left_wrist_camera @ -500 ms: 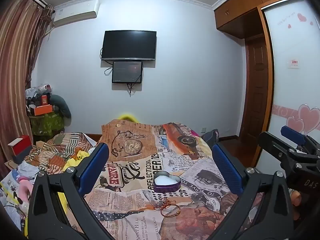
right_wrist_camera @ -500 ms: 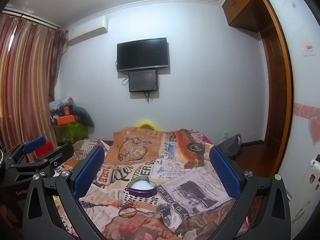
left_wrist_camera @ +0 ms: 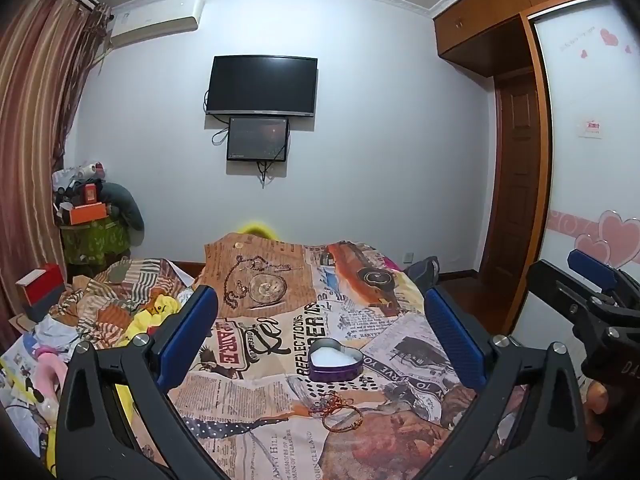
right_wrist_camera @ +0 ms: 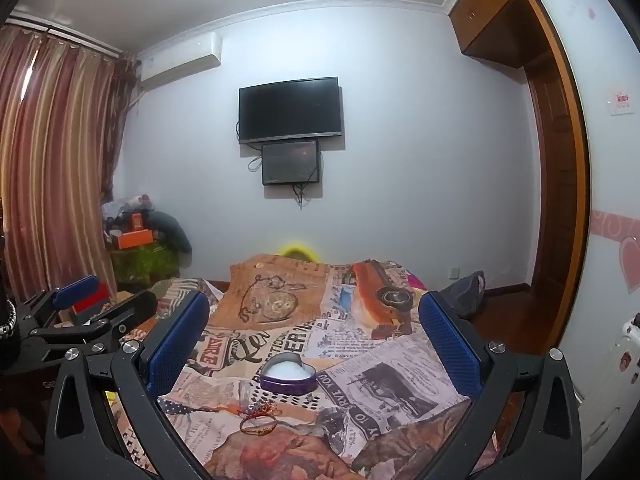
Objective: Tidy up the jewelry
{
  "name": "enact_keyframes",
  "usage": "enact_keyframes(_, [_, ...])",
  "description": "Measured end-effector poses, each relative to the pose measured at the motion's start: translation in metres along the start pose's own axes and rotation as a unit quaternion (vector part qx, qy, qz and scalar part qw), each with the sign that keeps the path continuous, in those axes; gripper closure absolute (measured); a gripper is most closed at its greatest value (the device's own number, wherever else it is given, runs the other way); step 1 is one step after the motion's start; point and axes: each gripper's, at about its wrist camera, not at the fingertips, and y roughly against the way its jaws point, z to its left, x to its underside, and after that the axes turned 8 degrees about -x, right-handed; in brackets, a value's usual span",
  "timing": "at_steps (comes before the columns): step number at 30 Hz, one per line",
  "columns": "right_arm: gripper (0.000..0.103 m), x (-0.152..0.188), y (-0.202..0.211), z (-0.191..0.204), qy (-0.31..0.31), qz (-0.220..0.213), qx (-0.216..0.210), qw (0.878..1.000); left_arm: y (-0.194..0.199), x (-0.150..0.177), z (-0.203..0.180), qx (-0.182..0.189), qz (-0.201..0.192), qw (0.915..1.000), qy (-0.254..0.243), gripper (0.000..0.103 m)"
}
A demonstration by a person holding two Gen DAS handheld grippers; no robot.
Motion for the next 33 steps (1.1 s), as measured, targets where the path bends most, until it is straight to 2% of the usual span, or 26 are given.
enact_keyframes(33, [0.000,0.0052,-0.0031,-0.0109,-0.011,0.008,-0.014,1.000,-0.0070,0.0005,-0.0046,-0.008,0.012,0.9999,-0.003,0.000])
